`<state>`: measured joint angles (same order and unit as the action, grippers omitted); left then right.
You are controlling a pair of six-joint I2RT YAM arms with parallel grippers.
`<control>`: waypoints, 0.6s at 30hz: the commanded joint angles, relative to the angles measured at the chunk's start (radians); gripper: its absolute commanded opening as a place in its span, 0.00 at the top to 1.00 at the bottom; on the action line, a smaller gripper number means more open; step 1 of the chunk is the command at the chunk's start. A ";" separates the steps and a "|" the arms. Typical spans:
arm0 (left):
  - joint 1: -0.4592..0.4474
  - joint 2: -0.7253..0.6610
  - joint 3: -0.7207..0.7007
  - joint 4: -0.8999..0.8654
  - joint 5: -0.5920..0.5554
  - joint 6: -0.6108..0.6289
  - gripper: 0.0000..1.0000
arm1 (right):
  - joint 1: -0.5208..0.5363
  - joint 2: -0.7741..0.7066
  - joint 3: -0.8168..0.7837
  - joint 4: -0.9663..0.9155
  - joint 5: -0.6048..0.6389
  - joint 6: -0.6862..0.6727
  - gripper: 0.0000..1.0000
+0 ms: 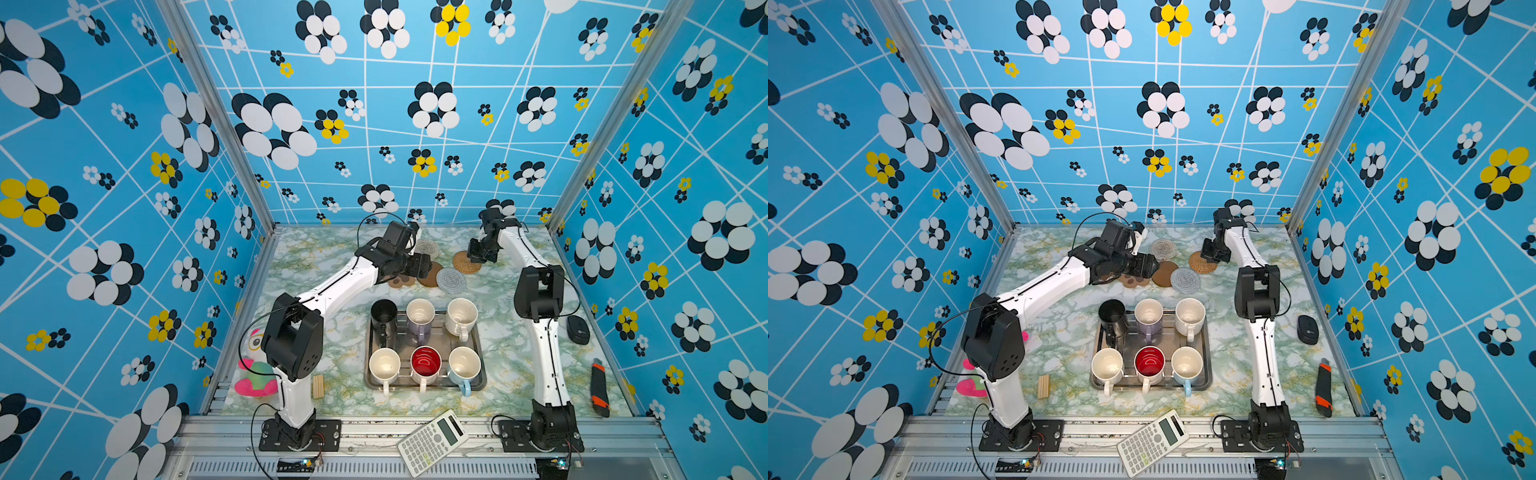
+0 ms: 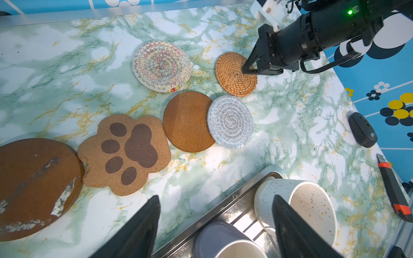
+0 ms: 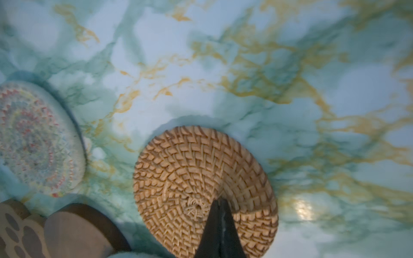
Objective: Place cups on coasters
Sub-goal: Move the coaster to the top-right of the table.
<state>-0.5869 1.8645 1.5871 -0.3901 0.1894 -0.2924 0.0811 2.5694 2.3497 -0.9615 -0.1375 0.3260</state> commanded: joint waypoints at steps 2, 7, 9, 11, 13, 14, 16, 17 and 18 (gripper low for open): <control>-0.008 -0.005 0.031 -0.018 -0.014 0.006 0.20 | -0.033 -0.011 -0.092 -0.065 0.079 -0.013 1.00; -0.011 -0.004 0.031 -0.015 -0.013 0.002 0.20 | -0.051 -0.061 -0.176 -0.036 0.093 -0.016 1.00; -0.013 -0.003 0.030 -0.013 -0.012 0.002 0.20 | -0.061 -0.081 -0.209 -0.025 0.105 -0.018 1.00; -0.015 -0.002 0.030 -0.012 -0.011 0.001 0.20 | -0.071 -0.100 -0.242 -0.014 0.106 -0.019 1.00; -0.016 -0.002 0.030 -0.012 -0.008 0.001 0.20 | -0.078 -0.120 -0.277 -0.001 0.106 -0.022 1.00; -0.016 -0.002 0.031 -0.013 -0.006 0.000 0.20 | -0.081 -0.130 -0.294 0.006 0.108 -0.024 1.00; -0.017 -0.002 0.031 -0.012 -0.006 -0.001 0.20 | -0.084 -0.145 -0.320 0.015 0.113 -0.025 1.00; -0.017 -0.001 0.032 -0.012 -0.006 0.000 0.20 | -0.086 -0.151 -0.328 0.018 0.116 -0.027 1.00; -0.018 -0.001 0.033 -0.013 -0.005 -0.001 0.20 | -0.088 -0.156 -0.335 0.018 0.121 -0.027 1.00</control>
<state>-0.5964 1.8645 1.5871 -0.3897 0.1860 -0.2928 0.0071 2.4065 2.0659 -0.8970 -0.0792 0.3183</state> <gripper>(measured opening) 0.799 0.049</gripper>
